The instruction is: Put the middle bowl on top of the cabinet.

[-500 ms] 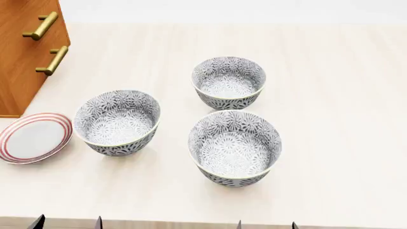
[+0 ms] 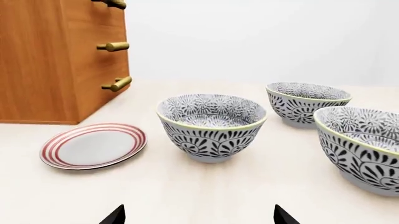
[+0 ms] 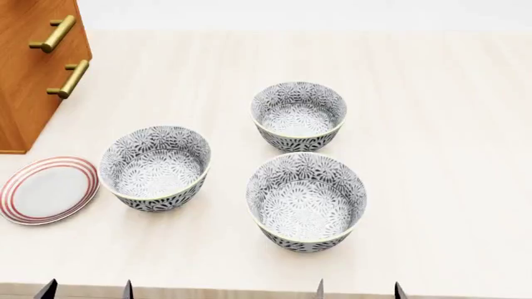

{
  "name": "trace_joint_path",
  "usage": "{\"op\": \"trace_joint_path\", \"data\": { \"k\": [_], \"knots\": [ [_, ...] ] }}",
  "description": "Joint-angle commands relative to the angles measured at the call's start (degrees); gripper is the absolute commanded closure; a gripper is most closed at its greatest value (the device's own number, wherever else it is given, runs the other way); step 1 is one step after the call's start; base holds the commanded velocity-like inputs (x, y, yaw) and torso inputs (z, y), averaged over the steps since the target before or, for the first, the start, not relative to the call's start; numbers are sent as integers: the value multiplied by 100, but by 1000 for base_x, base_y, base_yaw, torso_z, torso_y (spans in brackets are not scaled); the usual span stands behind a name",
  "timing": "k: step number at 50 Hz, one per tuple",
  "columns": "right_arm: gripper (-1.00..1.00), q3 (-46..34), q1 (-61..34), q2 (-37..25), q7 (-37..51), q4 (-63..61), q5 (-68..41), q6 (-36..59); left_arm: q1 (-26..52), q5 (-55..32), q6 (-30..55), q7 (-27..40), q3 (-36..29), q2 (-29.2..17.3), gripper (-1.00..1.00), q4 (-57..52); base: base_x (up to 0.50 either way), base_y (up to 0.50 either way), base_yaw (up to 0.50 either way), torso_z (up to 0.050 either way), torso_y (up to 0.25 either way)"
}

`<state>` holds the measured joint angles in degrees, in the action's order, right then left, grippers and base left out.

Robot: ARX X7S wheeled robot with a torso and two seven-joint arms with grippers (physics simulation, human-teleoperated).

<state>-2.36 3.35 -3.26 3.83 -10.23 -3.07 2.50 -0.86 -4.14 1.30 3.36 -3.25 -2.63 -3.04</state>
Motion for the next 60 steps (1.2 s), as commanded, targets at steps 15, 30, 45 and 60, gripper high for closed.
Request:
{"op": "trace_joint_path", "data": {
  "k": [15, 30, 45, 60],
  "knots": [
    [-100, 1994, 2913, -78, 1229, -4347, -633, -1209, -161, -274, 13, 172, -303, -252, -100, -357, 0, 0, 0, 0, 0],
    [-100, 2416, 3458, -60, 1546, -4483, -619, -1690, -204, -410, 45, 284, -352, -394, -100, -572, 0, 67, 0, 0, 0],
    [-100, 2618, 3841, -54, 1709, -4539, -786, -2216, -916, -641, 455, 1013, 123, -557, -100, -3343, 0, 410, 0, 0, 0],
    [-100, 2603, 3827, -145, 1827, -4500, -754, -2187, -889, -1389, 743, 1001, 291, -680, -100, -3635, 0, 459, 0, 0, 0]
  ]
}}
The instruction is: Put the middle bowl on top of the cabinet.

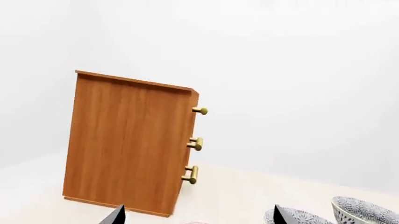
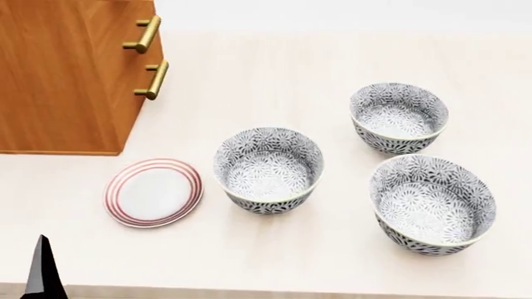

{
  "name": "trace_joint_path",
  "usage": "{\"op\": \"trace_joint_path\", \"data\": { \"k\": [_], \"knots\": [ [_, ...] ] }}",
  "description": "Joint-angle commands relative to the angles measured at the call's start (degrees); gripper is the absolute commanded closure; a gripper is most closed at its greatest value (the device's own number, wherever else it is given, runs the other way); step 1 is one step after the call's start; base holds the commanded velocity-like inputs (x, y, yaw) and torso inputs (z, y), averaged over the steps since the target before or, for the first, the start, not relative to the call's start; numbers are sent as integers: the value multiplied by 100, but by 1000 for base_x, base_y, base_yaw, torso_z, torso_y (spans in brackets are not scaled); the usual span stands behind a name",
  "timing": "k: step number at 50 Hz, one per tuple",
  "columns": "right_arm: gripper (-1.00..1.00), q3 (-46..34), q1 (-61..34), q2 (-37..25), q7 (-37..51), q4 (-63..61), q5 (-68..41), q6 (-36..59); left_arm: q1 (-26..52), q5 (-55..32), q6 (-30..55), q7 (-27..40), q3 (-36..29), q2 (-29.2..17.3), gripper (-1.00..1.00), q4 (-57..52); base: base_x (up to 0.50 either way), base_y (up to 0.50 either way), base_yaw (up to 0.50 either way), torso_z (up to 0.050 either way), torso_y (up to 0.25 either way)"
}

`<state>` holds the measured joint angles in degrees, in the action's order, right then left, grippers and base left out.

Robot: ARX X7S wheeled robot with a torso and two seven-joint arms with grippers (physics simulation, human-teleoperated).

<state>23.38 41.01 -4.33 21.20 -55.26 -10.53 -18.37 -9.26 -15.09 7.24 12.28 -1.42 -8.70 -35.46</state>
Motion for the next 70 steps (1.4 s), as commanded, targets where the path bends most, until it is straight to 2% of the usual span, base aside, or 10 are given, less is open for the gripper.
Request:
{"op": "trace_joint_path", "data": {
  "k": [1, 6, 8, 30, 42, 52, 70],
  "knots": [
    [-100, 31, 63, -35, 96, 10, -23, -133, -54, -239, 157, 140, 100, -87, -100, -428, 0, 500, 0, 0, 0],
    [-100, 26, 43, -51, 141, 25, -12, -121, -123, 75, 157, 230, -50, -177, -100, -867, 0, 102, 0, 0, 0],
    [-100, 21, 16, -58, 175, 14, 35, -55, -215, -110, 171, 208, -27, -190, -100, -1008, 0, 0, 0, 0, 0],
    [-100, 43, 89, -179, 264, 69, -327, -183, -117, -317, 200, 274, -53, -255, -100, -741, 4, 94, 0, 0, 0],
    [-100, 80, 62, -193, 332, 82, -250, -58, -137, -354, 183, 317, -87, -315, -100, -803, 500, 0, 0, 0, 0],
    [-100, 100, 134, -175, 332, 58, -293, -154, -113, -399, 195, 378, -78, -351, -100, -777, 23, 0, 0, 0, 0],
    [-100, 149, 133, -128, 368, 79, -184, -172, -105, -509, 223, 459, -93, -413, -100, -778, 472, 0, 0, 0, 0]
  ]
}}
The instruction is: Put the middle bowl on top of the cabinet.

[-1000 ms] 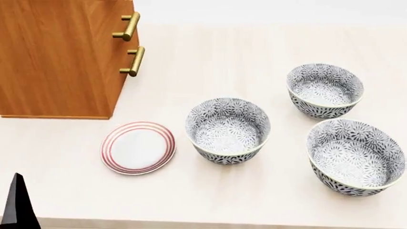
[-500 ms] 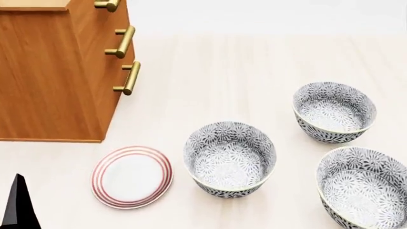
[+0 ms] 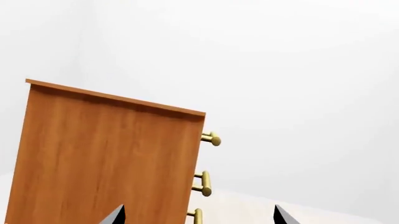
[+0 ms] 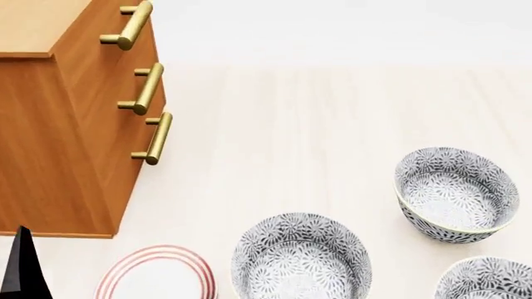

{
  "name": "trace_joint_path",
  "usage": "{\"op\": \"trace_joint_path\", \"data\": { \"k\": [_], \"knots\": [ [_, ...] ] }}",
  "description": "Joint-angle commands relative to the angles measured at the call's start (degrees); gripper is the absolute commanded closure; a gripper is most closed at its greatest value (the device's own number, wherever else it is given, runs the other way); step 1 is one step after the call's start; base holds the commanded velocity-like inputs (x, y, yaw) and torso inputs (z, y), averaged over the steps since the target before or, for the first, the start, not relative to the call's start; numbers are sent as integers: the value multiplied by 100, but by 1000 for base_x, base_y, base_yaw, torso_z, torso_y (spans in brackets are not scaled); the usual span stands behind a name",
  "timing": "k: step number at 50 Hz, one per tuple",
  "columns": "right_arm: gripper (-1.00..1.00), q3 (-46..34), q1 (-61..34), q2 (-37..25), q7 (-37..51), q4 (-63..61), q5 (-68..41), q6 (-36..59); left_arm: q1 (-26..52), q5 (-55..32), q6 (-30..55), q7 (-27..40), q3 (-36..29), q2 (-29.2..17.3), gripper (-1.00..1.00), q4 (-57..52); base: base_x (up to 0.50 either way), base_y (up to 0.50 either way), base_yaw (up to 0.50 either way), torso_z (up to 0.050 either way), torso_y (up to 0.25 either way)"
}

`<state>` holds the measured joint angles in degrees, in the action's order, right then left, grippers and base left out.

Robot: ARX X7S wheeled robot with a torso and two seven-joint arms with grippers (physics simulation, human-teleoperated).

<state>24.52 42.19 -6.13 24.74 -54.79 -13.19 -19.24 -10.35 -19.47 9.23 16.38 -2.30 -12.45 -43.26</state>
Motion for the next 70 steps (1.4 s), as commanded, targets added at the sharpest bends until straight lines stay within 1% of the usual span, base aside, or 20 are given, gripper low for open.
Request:
{"op": "trace_joint_path", "data": {
  "k": [1, 12, 21, 27, 32, 33, 35, 36, 38, 39, 41, 44, 46, 47, 48, 49, 57, 62, 67, 70],
  "knots": [
    [-100, 33, 17, 54, 17, 17, 84, -79, 5, -81, 31, 57, -1, -45, -100, -9, 0, 0, 0, 0, 0],
    [-100, 128, 81, 128, -16, 44, 63, -264, 46, -134, 83, 93, -44, -81, -100, 54, 80, 0, 0, 0, 0],
    [-100, 127, 58, 84, -20, 26, -2, -174, 51, -134, 70, 127, -70, -107, -100, 61, 0, 0, 0, 0, 0],
    [-100, 114, 40, 93, -23, 47, 52, -169, 58, -172, 65, 144, -79, -114, -100, 103, 500, 0, 0, 0, 0],
    [-100, 116, 50, 138, -42, 57, 76, -266, 25, -206, 86, 209, -78, -98, -100, 80, 0, 0, 0, 0, 3],
    [-100, 112, 46, 134, -42, 58, 80, -258, 29, -322, 152, 263, -33, -71, -100, 67, 0, 0, 0, 0, 0],
    [-100, 117, 53, 135, -34, 39, 82, -239, 65, -1214, 564, 416, 209, -40, -100, 40, 0, 0, 0, 0, 0],
    [-100, 142, 67, 146, -22, 41, 47, -264, 110, -1485, 742, 453, 225, -54, -100, 57, 0, 0, 0, 0, 0],
    [-100, 160, 61, 151, -19, 75, 30, -293, 164, -1634, 899, 516, 148, -28, -100, 45, 0, 0, 0, 0, 0],
    [-100, 159, 66, 161, -12, 55, 34, -289, 246, -2049, 1174, 579, 77, -27, -100, 12, 0, 0, 0, 0, 0],
    [-100, 171, 58, 158, -17, 79, 24, -324, 379, -2426, 1418, 709, 3, 6, -100, -10, 0, 0, 0, 0, 0],
    [-100, 186, 25, 148, -6, 93, 16, -336, 617, -2717, 1687, 883, -221, 172, -100, 0, 0, 0, 0, 0, 0],
    [-100, 186, -8, 139, 2, 126, 18, -343, 709, -2671, 1682, 883, -380, 285, -100, 11, 0, 0, 0, 0, 0],
    [-100, 185, -36, 131, 9, 157, 16, -345, 826, -2561, 1878, 1041, -586, 320, -100, -38, 0, 0, 0, 0, 0],
    [-100, 175, -52, 129, 17, 159, 29, -331, 859, -2543, 1878, 1063, -658, 377, -100, -56, 0, 0, 0, 0, 0],
    [-100, 158, -82, 124, 25, 172, 49, -319, 971, -2673, 2074, 1191, -789, 427, -100, -147, 0, 0, 0, 0, 0],
    [-100, 77, -146, 87, 49, 219, 116, -291, 1377, -2965, 2599, 1853, -1183, 614, -100, -681, 0, 0, 0, 0, 0],
    [-100, 45, -178, 69, 59, 271, 145, -313, 1342, -2927, 2698, 2039, -1557, 751, -100, -904, 0, 0, 0, 0, 0],
    [-100, -11, -210, 32, 55, 321, 181, -315, 1240, -3011, 2584, 2159, -1738, 956, -100, -884, 0, 0, 0, 0, 0],
    [-100, -18, -199, 15, 58, 332, 175, -323, 1176, -2989, 2535, 2236, -1869, 987, -100, -923, 0, 0, 0, 0, 0]
  ]
}}
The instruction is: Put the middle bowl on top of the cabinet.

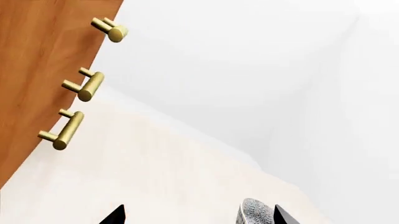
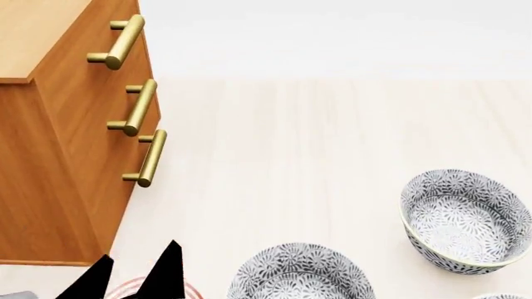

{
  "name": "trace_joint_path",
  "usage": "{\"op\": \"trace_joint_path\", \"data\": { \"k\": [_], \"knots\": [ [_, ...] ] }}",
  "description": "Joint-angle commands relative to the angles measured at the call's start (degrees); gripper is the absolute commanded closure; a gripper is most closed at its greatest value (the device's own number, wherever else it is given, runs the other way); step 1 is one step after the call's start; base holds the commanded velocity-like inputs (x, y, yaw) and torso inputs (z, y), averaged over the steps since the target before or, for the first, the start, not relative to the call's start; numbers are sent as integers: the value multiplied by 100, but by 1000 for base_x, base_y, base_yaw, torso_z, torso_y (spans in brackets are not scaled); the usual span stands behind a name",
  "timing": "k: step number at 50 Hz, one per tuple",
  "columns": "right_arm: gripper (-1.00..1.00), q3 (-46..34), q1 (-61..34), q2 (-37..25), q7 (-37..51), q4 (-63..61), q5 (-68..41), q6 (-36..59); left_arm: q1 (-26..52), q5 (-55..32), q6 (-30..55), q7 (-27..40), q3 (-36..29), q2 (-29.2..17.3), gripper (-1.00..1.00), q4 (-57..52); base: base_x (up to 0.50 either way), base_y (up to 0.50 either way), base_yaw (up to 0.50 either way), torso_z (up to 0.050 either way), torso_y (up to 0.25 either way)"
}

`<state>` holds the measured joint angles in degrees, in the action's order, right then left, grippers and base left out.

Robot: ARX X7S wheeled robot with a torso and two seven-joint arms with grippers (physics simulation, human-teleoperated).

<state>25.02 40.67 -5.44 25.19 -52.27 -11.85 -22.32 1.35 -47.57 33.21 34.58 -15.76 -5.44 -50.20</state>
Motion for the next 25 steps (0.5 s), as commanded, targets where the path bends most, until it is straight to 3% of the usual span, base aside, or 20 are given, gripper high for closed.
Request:
{"op": "trace_joint_path", "data": {
  "k": [1, 18, 25],
  "knots": [
    [-100, -53, -19, -58, 7, 92, 22, -42, -56, -160, 117, 466, -593, 309, -100, -274, 0, 0, 0, 0, 0],
    [-100, 103, 167, -19, -72, 97, -146, -220, -385, -71, -437, 401, -970, 225, -100, 110, 0, 0, 0, 0, 0],
    [-100, 138, 177, 0, -94, 63, -166, -190, -525, 355, -655, 331, -1191, 118, -100, 180, 0, 0, 0, 0, 0]
  ]
}}
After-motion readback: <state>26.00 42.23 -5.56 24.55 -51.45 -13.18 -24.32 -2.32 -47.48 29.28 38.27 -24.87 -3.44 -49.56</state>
